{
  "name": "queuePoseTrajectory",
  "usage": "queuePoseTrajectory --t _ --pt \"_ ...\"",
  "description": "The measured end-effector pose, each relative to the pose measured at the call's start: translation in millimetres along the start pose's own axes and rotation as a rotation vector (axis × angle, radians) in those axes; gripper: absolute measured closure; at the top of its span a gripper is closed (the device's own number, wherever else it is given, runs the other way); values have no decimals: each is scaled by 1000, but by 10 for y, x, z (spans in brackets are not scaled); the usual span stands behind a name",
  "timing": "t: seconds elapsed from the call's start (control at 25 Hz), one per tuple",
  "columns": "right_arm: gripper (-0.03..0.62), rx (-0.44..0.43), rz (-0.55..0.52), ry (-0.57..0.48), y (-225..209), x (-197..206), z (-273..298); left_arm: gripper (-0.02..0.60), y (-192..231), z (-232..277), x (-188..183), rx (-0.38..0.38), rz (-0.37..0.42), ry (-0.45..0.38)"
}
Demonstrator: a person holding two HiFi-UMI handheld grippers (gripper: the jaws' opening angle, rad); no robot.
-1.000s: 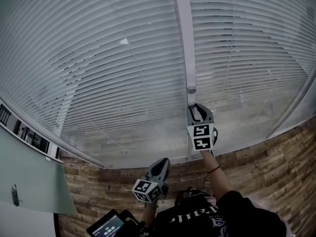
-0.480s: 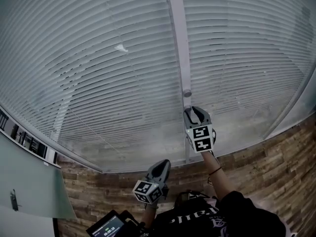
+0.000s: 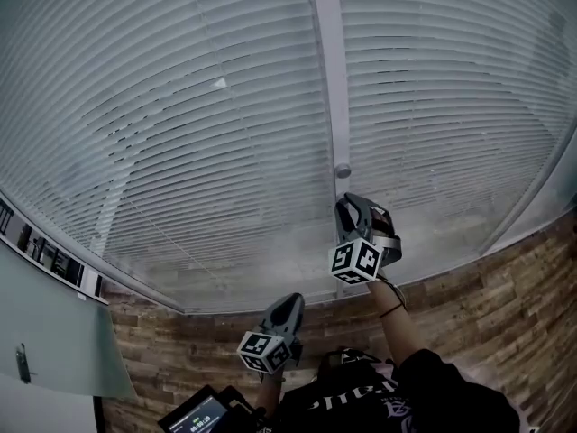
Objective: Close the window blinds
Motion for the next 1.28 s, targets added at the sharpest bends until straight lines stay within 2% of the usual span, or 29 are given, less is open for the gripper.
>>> queuePoseTrajectory --t 0.12,0.32,0.4,0.44,0.48,0.6,0.8,0.92,1.0,1.28 --pt "465 -27 -79 -21 6 14 -1 577 -3 2 -6 2 -1 -1" --pt "465 -73 -290 -27 60 49 17 577 -66 -14 50 21 1 9" --pt "465 -87 -317 -30 56 64 6 577 -110 -44 62 34 3 11" --pt "465 -87 -268 -26 38 69 -10 577 -133 -65 59 39 3 10" --pt "465 -80 -174 -17 16 76 -46 577 -156 -90 54 45 2 10" --pt "465 -64 232 7 65 105 -291 577 -207 -178 50 54 -1 16" --pt "465 -150 691 27 698 178 -919 577 -266 -400 100 69 -5 29" --pt "465 -153 950 41 999 243 -1389 577 -370 -605 212 101 -13 46" --pt "465 -134 1037 47 1115 252 -1692 577 -456 -762 301 124 -12 61" --pt "467 -119 1205 81 1624 167 -2800 577 -783 -1437 734 182 -58 144"
Point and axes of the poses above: the fingertips, and each gripper's own axes: z forward along the fingers, y to its left, x out of its underside, the point moved 1 cm from there along -z, backward along the fingers, and after that the axes turned 8 degrees about -y, right-handed, at the moved point
